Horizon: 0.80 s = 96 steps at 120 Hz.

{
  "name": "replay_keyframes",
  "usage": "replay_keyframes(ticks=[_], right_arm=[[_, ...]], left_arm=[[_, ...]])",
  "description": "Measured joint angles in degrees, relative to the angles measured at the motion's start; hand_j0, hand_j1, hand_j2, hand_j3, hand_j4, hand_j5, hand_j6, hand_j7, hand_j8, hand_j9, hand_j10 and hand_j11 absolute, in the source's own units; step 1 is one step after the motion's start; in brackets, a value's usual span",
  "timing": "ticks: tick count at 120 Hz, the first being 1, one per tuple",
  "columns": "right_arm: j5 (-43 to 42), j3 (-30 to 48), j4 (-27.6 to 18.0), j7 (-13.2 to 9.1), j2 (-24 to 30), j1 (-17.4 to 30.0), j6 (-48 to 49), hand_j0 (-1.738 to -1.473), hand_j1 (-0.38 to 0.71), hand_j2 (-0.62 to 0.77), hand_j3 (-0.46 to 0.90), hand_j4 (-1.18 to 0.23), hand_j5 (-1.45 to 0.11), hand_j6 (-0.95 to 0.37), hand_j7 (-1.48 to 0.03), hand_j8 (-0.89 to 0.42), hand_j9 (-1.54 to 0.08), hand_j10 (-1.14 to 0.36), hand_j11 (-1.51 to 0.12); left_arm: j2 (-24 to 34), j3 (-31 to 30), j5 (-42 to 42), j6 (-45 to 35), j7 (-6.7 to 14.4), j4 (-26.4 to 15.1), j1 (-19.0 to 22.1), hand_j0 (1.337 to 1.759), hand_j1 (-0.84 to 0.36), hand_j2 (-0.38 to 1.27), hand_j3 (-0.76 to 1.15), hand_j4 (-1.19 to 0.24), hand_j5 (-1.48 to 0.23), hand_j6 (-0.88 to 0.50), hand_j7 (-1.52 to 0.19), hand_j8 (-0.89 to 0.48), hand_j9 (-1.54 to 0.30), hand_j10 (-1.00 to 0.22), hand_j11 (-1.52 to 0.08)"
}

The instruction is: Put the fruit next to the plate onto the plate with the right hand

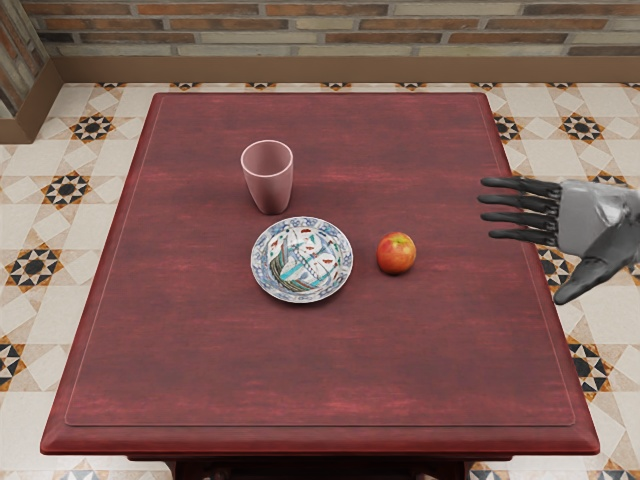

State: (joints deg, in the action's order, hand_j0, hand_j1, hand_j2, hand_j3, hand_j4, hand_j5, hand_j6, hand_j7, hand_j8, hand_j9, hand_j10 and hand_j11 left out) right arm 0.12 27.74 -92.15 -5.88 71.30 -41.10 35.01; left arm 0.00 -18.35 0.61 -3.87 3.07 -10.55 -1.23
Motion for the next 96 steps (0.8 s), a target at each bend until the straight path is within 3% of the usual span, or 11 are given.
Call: replay_keyframes(ticks=[10,14,25,34,43,50,67,84,96], right_arm=[[-1.62,0.13,-0.92,-0.39,-0.39,-1.16,0.0,-1.658,-0.3,-0.01,0.0,-0.04,-0.05,-0.04,-0.05,-0.04,-0.05,-0.04,-0.05],[-2.22,0.15,-1.0,-1.89,-0.68,-1.95,0.0,-1.658,-0.3,-0.01,0.0,-0.04,-0.05,-0.04,-0.05,-0.04,-0.05,-0.04,-0.05],[-5.69,0.16,-0.06,-10.99,-4.38,-4.66,-3.98,-1.658,-0.3,-0.01,0.0,-0.04,-0.05,-0.04,-0.05,-0.04,-0.05,-0.04,-0.05],[-12.2,0.19,1.01,-15.86,-8.69,-6.96,-9.27,-1.658,-0.31,-0.01,0.0,-0.04,-0.05,-0.04,-0.05,-0.04,-0.05,-0.04,-0.05],[-17.1,0.23,1.57,-22.26,-13.68,-10.02,-13.04,-1.658,-0.31,-0.01,0.0,-0.04,-0.05,-0.04,-0.05,-0.04,-0.05,-0.04,-0.05],[-19.28,0.22,1.87,-25.2,-16.65,-12.06,-15.16,-1.658,-0.31,-0.01,0.0,-0.04,-0.05,-0.04,-0.05,-0.04,-0.05,-0.04,-0.05],[-29.63,0.25,3.83,-28.11,-23.3,-15.06,-21.35,-1.658,-0.3,-0.01,0.0,-0.04,-0.05,-0.04,-0.05,-0.04,-0.05,-0.04,-0.05],[-40.51,-0.06,5.11,-28.86,-28.74,-15.64,-25.96,-1.658,-0.3,-0.01,0.0,-0.04,-0.05,-0.04,-0.05,-0.04,-0.05,-0.04,-0.05],[-48.88,-0.38,4.32,-29.02,-32.79,-13.33,-31.16,-1.658,-0.3,-0.01,0.0,-0.04,-0.05,-0.04,-0.05,-0.04,-0.05,-0.04,-0.05]], left_arm=[[0.0,0.0,0.0,0.0,0.0,0.0,0.0,1.658,0.07,0.05,0.0,-0.23,-0.3,-0.23,-0.3,-0.23,-0.3,-0.23,-0.3],[0.0,0.0,0.0,0.0,0.01,0.0,0.0,1.658,0.07,0.05,0.0,-0.23,-0.3,-0.23,-0.3,-0.23,-0.3,-0.23,-0.3],[0.0,0.0,0.0,0.0,0.01,0.0,0.04,1.658,0.07,0.05,0.0,-0.23,-0.3,-0.23,-0.3,-0.23,-0.3,-0.23,-0.3],[0.0,0.0,0.0,0.0,0.0,0.0,0.0,1.658,0.07,0.05,0.0,-0.23,-0.3,-0.23,-0.3,-0.23,-0.3,-0.23,-0.3],[0.0,0.0,0.0,0.0,0.0,0.0,0.0,1.658,0.07,0.05,0.0,-0.23,-0.3,-0.23,-0.3,-0.23,-0.3,-0.23,-0.3],[0.0,0.0,0.0,0.0,0.0,0.0,0.0,1.658,0.07,0.05,0.0,-0.23,-0.3,-0.23,-0.3,-0.23,-0.3,-0.23,-0.3],[0.0,-0.01,0.0,0.0,0.0,0.0,0.0,1.658,0.07,0.05,0.0,-0.23,-0.3,-0.23,-0.3,-0.23,-0.3,-0.23,-0.3],[0.0,-0.01,0.0,0.0,0.01,0.0,0.0,1.658,0.07,0.05,0.0,-0.23,-0.3,-0.23,-0.3,-0.23,-0.3,-0.23,-0.3],[0.0,-0.01,0.01,0.0,0.01,0.0,0.06,1.658,0.07,0.05,0.0,-0.23,-0.3,-0.23,-0.3,-0.23,-0.3,-0.23,-0.3]])
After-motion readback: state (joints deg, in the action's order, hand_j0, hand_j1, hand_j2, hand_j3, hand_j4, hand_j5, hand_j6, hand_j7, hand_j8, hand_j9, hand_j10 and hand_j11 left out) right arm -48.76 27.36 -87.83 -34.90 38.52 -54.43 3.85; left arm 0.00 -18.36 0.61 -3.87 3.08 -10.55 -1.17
